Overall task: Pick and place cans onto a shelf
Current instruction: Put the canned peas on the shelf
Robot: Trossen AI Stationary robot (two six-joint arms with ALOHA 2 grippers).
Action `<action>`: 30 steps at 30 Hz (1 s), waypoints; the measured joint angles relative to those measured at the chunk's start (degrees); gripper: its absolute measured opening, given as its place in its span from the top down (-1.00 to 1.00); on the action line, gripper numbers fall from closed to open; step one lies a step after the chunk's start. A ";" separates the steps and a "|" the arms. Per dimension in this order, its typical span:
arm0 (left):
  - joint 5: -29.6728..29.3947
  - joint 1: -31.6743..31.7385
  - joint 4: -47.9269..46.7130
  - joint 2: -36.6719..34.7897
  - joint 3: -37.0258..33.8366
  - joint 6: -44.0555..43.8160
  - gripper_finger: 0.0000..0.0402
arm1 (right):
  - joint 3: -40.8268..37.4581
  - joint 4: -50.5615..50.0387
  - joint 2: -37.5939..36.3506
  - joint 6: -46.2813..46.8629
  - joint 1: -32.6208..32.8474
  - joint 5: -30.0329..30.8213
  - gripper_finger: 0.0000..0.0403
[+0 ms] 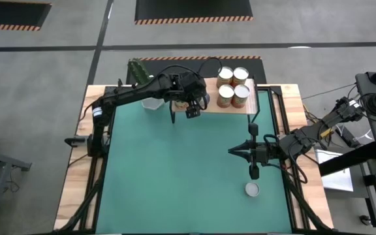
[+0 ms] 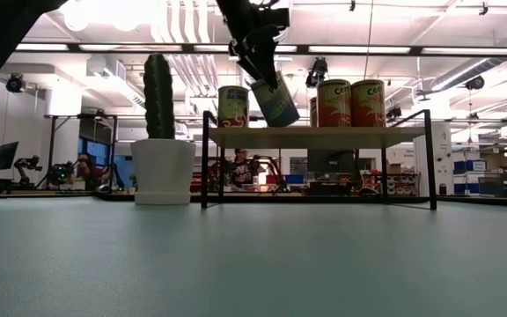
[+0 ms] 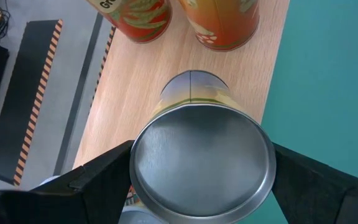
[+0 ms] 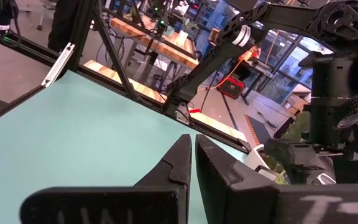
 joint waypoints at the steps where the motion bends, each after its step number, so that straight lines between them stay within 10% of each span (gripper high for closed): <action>1: 0.00 0.03 0.00 0.00 0.00 0.00 -0.59 | 0.00 -0.02 -0.01 0.00 0.00 0.01 0.94; 30: 0.00 0.07 3.52 0.00 0.00 1.60 -0.72 | 0.00 -0.22 -0.01 -0.02 0.00 0.02 0.94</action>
